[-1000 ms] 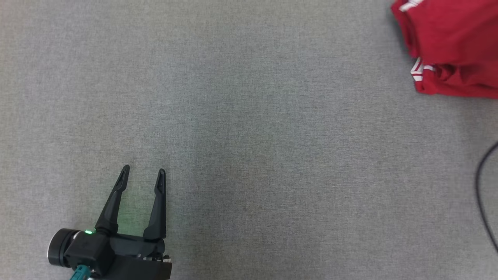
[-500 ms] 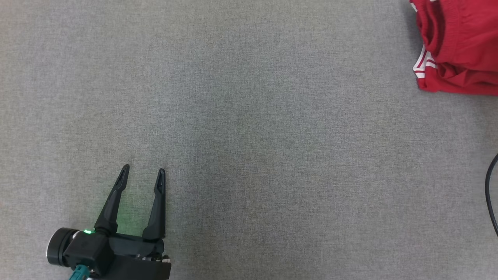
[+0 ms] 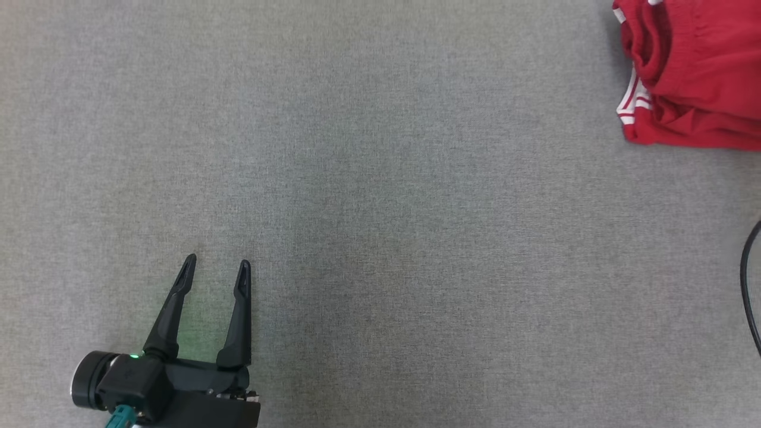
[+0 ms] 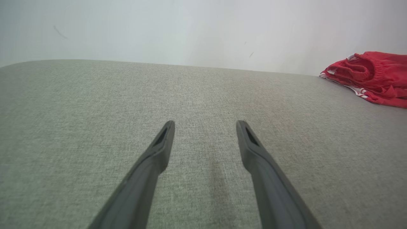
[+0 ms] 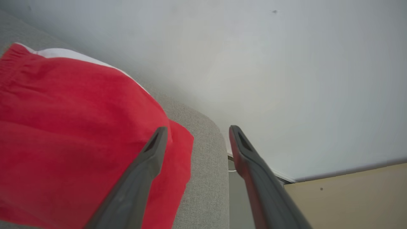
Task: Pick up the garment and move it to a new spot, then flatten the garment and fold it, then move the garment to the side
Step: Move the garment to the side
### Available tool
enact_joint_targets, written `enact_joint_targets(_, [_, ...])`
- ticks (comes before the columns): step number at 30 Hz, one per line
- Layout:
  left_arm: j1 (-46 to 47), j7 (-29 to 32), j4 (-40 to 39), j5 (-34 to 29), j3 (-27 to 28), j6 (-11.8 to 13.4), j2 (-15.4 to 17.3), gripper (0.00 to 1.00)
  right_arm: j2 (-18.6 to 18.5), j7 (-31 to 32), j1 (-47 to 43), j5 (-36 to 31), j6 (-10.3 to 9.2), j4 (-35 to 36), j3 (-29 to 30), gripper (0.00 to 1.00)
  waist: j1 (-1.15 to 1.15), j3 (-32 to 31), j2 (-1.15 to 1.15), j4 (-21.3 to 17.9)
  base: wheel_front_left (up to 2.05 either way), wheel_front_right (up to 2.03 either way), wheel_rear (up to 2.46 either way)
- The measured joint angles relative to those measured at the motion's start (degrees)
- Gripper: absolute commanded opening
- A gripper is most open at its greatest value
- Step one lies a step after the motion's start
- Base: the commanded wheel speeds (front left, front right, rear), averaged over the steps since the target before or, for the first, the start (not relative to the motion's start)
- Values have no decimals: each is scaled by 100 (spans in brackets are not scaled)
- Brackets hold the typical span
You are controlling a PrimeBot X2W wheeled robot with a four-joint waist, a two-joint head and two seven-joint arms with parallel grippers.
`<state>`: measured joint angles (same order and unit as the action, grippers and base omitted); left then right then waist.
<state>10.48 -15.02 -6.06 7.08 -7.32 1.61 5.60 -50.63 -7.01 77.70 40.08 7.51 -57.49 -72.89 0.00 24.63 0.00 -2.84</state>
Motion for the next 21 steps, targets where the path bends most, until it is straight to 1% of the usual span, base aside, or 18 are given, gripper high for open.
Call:
enact_joint_targets(4, [-10,0,36,22,18,0,-23,100,212,-289,53,153,1,-267,227,100,0,-114,0,-20,0,0,0])
enact_joint_targets(7, [-82,0,53,51,18,1,-53,100,339,-544,84,304,1,-308,433,100,0,-232,0,-24,0,0,0])
enact_joint_targets(11, [-152,0,69,101,54,29,-87,100,483,-771,-9,835,0,-144,989,100,0,-436,0,-17,0,0,0])
enact_joint_targets(14, [-306,0,114,137,86,51,-115,100,556,-789,-288,926,0,225,1457,100,0,-610,0,-11,0,0,0])
enact_joint_targets(15, [-306,0,114,137,86,51,-115,100,556,-789,-288,926,0,225,1457,100,0,-610,0,-11,0,0,0])
enact_joint_targets(18, [-363,0,132,154,112,57,-146,100,581,-798,-656,810,0,754,2180,100,0,-790,0,-15,0,0,0])
enact_joint_targets(21, [-499,0,167,186,152,77,-167,100,715,-797,-1320,624,0,1226,3005,100,0,-980,0,-25,0,0,0])
